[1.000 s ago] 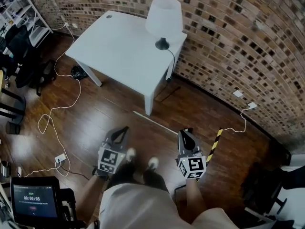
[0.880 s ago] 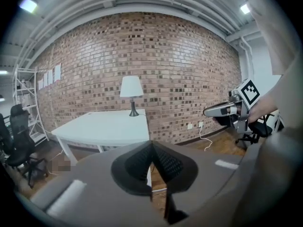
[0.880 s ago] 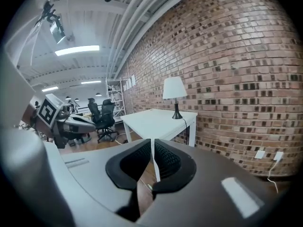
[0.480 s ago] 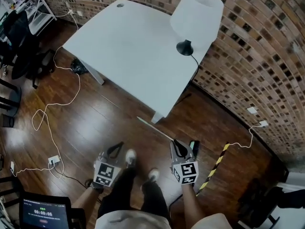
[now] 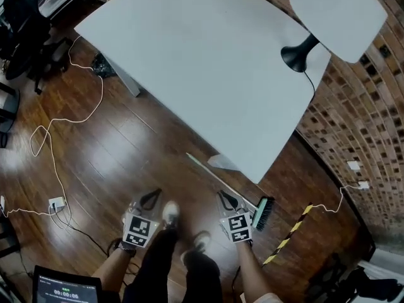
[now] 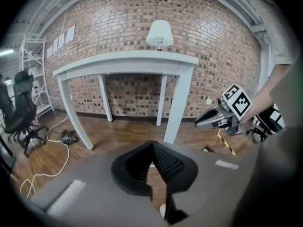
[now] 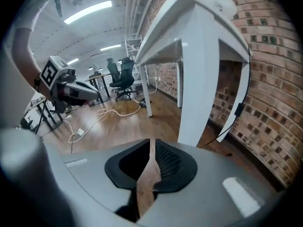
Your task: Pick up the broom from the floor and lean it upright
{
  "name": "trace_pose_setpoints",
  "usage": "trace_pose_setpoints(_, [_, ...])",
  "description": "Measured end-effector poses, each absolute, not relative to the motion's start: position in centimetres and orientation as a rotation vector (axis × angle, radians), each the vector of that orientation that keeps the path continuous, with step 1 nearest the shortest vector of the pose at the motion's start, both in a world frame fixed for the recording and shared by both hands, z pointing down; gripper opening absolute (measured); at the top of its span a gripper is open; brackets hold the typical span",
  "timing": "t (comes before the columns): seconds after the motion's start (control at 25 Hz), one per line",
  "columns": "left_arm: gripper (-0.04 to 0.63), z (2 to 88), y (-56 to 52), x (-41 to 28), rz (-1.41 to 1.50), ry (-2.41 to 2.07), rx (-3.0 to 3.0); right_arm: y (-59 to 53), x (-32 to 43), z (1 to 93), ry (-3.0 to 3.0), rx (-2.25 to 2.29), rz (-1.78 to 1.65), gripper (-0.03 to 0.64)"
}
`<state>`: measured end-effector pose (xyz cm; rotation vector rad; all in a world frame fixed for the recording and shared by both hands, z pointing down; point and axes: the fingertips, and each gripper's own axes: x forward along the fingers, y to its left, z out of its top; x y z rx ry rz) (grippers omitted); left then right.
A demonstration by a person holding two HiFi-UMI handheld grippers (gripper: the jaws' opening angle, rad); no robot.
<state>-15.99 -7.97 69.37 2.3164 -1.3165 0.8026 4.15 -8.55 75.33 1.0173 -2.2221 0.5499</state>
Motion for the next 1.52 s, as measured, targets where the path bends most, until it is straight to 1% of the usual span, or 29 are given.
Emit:
trace_pose_setpoints(0.16, [0.002, 77.5, -8.5, -16.4, 0.825, -1.286, 2.282, -9.4, 3.6, 84.4, -2.172, 0.915, 0.597, 0.05])
trace_pose_setpoints(0.48, [0.002, 92.4, -8.1, -16.8, 0.82, -1.249, 2.242, -12.1, 2.8, 101.4, -2.075, 0.728, 0.539, 0.051])
trace_pose_setpoints(0.72, [0.002, 100.4, -7.0, -16.2, 0.859, -1.186, 2.25, -12.4, 3.8, 113.0, -1.951, 0.605, 0.615, 0.06])
trace_pose_setpoints(0.96, [0.002, 103.3, -6.3, -15.0, 0.842, -1.167, 2.256, -13.6, 4.2, 119.8, -1.867, 0.544, 0.53, 0.065])
trace_pose_setpoints(1.16, [0.0, 104.8, -6.4, -15.0, 0.815, -1.215, 2.229, -13.5, 5.2, 123.3, -1.787, 0.511, 0.477, 0.072])
trace_pose_setpoints(1.32, [0.002, 105.7, -6.4, -15.4, 0.803, -1.256, 2.196, -14.0, 6.1, 124.8, -1.737, 0.553, 0.428, 0.093])
trace_pose_setpoints(1.36, [0.002, 105.8, -6.4, -15.5, 0.8, -1.263, 2.187, -14.1, 6.3, 125.0, -1.735, 0.558, 0.427, 0.107])
trace_pose_setpoints(1.52, [0.002, 106.2, -6.4, -16.1, 0.8, -1.279, 2.165, -14.1, 6.1, 125.3, -1.756, 0.539, 0.443, 0.109])
